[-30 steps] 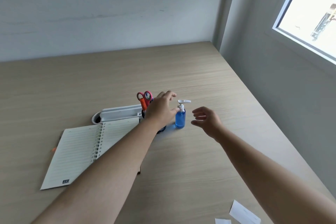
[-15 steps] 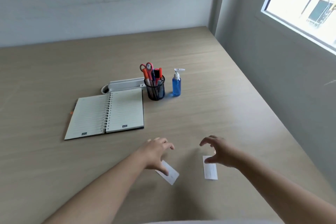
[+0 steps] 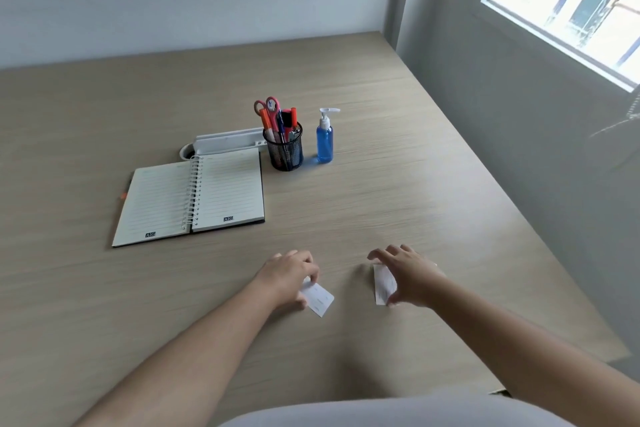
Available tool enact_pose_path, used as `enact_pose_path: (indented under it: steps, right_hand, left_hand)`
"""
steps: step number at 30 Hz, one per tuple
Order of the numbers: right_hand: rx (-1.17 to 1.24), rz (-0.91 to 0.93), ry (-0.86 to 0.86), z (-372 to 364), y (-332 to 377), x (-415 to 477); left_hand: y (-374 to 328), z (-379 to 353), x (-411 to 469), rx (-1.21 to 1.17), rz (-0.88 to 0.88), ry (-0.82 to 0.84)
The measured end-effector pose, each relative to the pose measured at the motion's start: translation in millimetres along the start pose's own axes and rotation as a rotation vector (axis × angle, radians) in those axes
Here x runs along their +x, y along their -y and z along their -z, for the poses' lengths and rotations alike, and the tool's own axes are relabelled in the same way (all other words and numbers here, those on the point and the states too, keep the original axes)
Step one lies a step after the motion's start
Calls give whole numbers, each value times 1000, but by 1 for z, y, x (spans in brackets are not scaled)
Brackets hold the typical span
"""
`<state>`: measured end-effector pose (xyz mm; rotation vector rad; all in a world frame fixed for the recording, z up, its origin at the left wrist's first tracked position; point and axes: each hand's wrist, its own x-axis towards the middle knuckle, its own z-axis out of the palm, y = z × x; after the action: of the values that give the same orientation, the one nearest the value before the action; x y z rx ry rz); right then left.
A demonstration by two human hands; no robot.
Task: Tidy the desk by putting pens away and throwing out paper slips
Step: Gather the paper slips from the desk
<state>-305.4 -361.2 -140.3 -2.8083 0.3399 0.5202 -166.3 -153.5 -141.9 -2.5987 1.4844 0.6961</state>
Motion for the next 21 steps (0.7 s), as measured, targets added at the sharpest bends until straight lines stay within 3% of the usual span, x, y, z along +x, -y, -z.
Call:
enact_pose_path:
  steps: [4,12,15,21]
  right_hand:
    - [105,-51,-7,2,4,5]
    - [680,-232,-97,-3,0,0]
    - [825,-222,-102,-7,-6,-1]
    - [930,-207,-111,-7,-13,-2]
  left_hand:
    - [-1,-2,-1,-14,12,-5]
    - [-10,5,3,110,20,-38]
    - [-11,21,8,205,-146,-51]
    - [-19,32,20,655,-586,115]
